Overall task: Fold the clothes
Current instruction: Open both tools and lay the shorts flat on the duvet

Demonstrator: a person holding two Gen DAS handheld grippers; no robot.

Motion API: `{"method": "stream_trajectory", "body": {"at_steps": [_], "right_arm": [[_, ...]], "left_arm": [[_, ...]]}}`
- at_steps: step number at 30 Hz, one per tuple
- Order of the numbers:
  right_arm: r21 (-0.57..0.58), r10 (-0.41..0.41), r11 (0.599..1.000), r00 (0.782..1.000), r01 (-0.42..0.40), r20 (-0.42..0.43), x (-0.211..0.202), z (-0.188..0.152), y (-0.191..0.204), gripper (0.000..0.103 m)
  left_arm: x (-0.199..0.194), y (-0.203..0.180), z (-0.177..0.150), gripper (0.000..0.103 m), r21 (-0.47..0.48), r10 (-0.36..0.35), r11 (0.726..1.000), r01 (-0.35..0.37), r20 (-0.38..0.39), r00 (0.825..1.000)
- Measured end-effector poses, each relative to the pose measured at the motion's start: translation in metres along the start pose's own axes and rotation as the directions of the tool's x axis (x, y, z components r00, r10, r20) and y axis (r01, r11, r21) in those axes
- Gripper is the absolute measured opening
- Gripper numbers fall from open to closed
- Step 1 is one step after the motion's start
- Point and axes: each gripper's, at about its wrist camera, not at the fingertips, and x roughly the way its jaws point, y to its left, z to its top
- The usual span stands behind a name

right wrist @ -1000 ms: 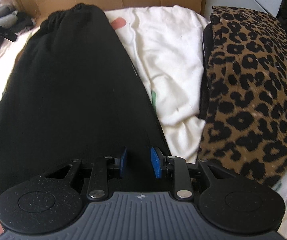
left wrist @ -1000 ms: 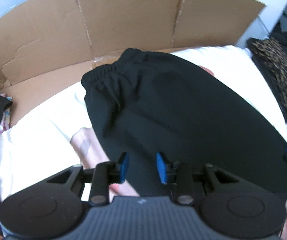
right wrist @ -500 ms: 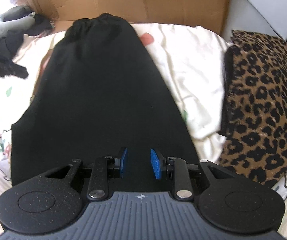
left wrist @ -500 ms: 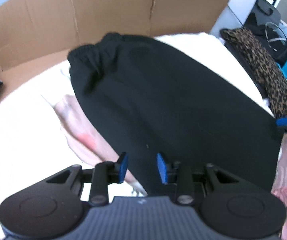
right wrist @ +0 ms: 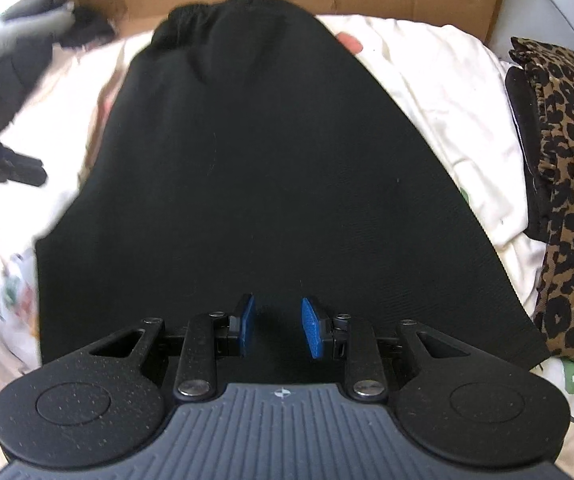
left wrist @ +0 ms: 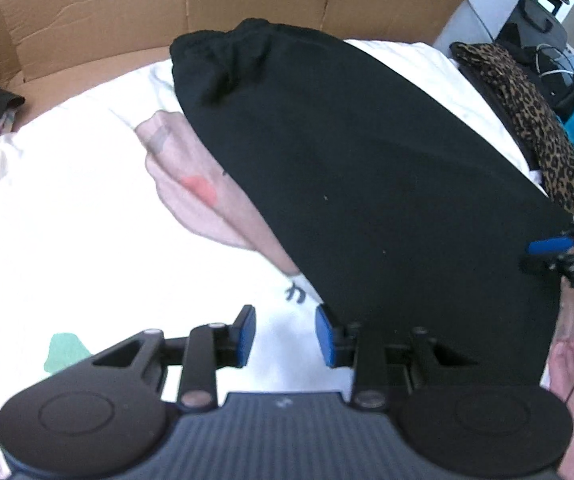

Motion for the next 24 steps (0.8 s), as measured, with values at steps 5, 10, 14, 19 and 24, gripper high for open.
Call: {"method": "stream_trajectory", "body": {"at_steps": [5, 10, 14, 19, 24], "right_arm": [[-0.045, -0.037, 0.998, 0.999, 0.035, -0.030, 0.009, -0.012, 0.006, 0.033], [-0.053, -0.045, 0.998, 0.997, 0.042, -0.063, 0.011, -0.024, 0.000, 0.033], [-0.056, -0.051, 0.997, 0.995, 0.047, -0.080, 0.010, -0.029, -0.004, 0.032], [-0.073, -0.063, 0.996, 0.994, 0.057, -0.084, 0.009, -0.034, -0.006, 0.032], [-0.070, -0.057, 0.996, 0.994, 0.051, -0.089, 0.009, -0.036, -0.009, 0.032]], "left_arm": [[0.002, -0.002, -0.014, 0.035, 0.025, -0.028, 0.999, 0.029, -0.040, 0.999], [0.006, -0.007, -0.030, 0.035, 0.056, -0.055, 0.997, 0.060, -0.087, 0.995], [0.010, -0.016, -0.041, 0.035, 0.083, -0.089, 0.992, 0.098, -0.106, 0.990], [0.018, -0.022, -0.044, 0.035, 0.079, -0.126, 0.988, 0.132, -0.078, 0.989], [0.024, -0.023, -0.043, 0.035, 0.050, -0.153, 0.987, 0.156, -0.048, 0.987]]}}
